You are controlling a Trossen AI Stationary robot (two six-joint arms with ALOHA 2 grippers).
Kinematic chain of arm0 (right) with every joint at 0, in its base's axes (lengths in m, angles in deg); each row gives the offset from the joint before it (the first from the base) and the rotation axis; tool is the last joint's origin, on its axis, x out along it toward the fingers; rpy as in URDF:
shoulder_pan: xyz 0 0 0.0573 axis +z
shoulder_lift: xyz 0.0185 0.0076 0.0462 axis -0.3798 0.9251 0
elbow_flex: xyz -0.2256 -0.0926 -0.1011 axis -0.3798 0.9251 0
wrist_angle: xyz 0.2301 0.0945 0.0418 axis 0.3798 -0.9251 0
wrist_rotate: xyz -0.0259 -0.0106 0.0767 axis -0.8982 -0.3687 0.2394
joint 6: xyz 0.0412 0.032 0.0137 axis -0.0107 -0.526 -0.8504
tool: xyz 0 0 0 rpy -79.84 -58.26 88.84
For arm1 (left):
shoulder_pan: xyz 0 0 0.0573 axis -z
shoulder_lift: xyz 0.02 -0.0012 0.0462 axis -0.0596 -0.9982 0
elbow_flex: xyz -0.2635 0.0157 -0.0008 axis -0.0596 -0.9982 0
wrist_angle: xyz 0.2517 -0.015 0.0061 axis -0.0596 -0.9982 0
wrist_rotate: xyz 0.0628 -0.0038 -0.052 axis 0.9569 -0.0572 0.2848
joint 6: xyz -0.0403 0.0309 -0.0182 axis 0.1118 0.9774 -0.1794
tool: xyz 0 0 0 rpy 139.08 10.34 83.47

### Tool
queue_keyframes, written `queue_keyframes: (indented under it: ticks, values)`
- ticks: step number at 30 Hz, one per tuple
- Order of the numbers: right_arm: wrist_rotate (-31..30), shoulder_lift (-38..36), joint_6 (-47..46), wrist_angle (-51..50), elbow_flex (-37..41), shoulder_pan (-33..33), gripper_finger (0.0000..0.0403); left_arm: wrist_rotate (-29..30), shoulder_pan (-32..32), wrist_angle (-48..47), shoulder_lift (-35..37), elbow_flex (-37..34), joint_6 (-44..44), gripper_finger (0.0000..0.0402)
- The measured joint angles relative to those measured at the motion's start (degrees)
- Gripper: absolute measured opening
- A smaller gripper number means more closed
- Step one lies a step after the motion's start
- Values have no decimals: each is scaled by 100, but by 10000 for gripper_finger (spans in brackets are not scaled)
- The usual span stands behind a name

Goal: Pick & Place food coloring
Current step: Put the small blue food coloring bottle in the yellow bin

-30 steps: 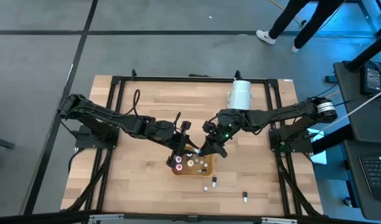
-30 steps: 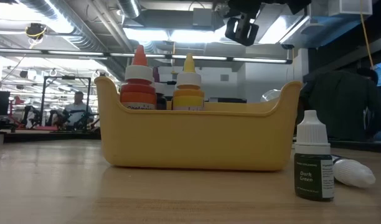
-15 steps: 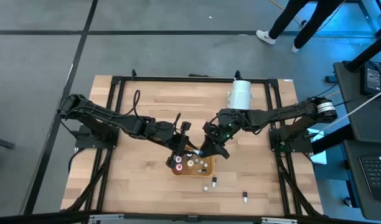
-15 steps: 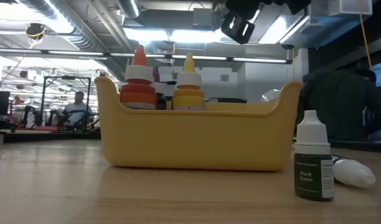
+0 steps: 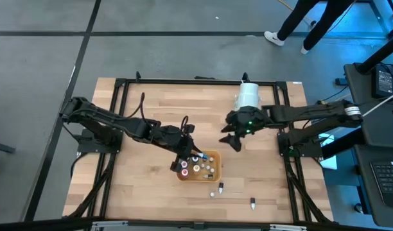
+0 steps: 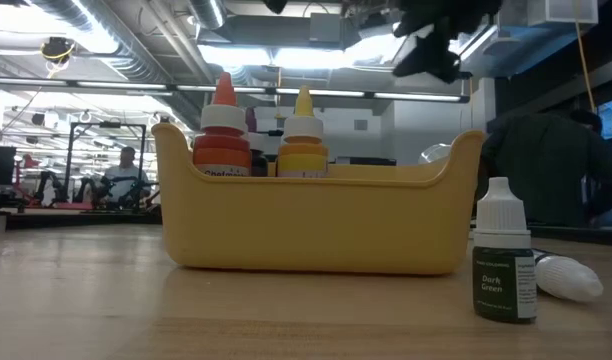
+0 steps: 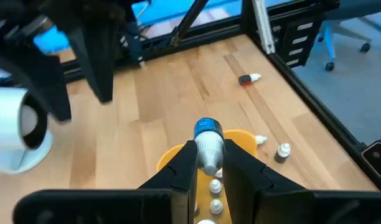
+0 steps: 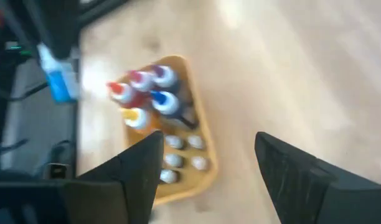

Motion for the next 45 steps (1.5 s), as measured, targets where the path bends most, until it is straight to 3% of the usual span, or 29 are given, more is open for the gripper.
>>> queue_keyframes:
  ticks: [3, 9, 17, 26, 36, 45]
  values:
    - [-331, -272, -129, -329, 0, 54, 254, 73, -29, -414, 0, 268, -140, 50]
    - [-359, -470, -138, -513, 0, 60, 254, 45, -89, -950, -246, 988, -748, 50]
    - [-267, -468, -272, -1157, 0, 78, 254, 15, -8, -3376, -1728, 2948, -1476, 50]
    - [-310, -462, -274, -1805, 4, 202, 254, -11, 337, -3876, -3074, 4381, -1311, 49]
    - [-319, -459, -260, -1810, 7, 396, 254, 219, 429, -4208, -3773, 4568, -1526, 50]
    - [-360, -459, -274, -1824, 7, 471, 254, 643, 588, -4312, -3853, 4568, -1833, 50]
